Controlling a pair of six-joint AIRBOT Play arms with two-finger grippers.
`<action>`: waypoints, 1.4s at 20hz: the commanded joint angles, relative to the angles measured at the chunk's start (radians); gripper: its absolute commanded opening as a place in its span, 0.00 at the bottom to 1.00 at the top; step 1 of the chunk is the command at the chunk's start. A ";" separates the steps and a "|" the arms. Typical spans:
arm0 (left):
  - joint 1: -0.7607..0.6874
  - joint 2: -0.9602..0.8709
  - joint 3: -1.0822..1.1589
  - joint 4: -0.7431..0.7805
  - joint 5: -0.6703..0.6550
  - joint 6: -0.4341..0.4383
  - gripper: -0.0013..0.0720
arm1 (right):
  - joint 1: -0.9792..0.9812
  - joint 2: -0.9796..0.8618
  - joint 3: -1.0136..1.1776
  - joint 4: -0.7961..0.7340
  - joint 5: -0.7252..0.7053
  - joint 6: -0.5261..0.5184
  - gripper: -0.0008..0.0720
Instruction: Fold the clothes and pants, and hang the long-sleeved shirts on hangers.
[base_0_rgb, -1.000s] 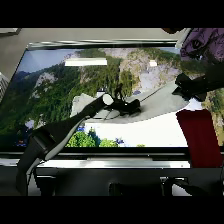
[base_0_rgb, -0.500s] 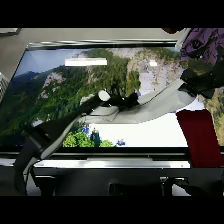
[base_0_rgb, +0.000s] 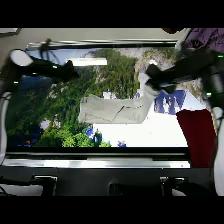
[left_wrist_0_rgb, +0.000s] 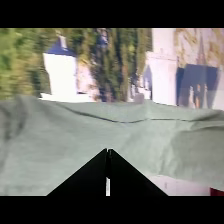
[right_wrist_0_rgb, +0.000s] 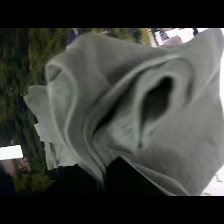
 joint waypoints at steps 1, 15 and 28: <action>0.154 0.100 0.000 0.120 -0.163 0.024 0.04 | 0.209 -0.094 0.001 -0.027 0.185 0.132 0.05; 0.211 0.103 -0.001 0.122 -0.233 0.098 0.05 | 0.456 -0.402 0.001 0.105 0.491 0.216 0.05; 0.211 0.099 -0.001 0.122 -0.233 0.098 0.05 | 0.322 -0.261 0.004 0.203 0.325 -0.079 0.69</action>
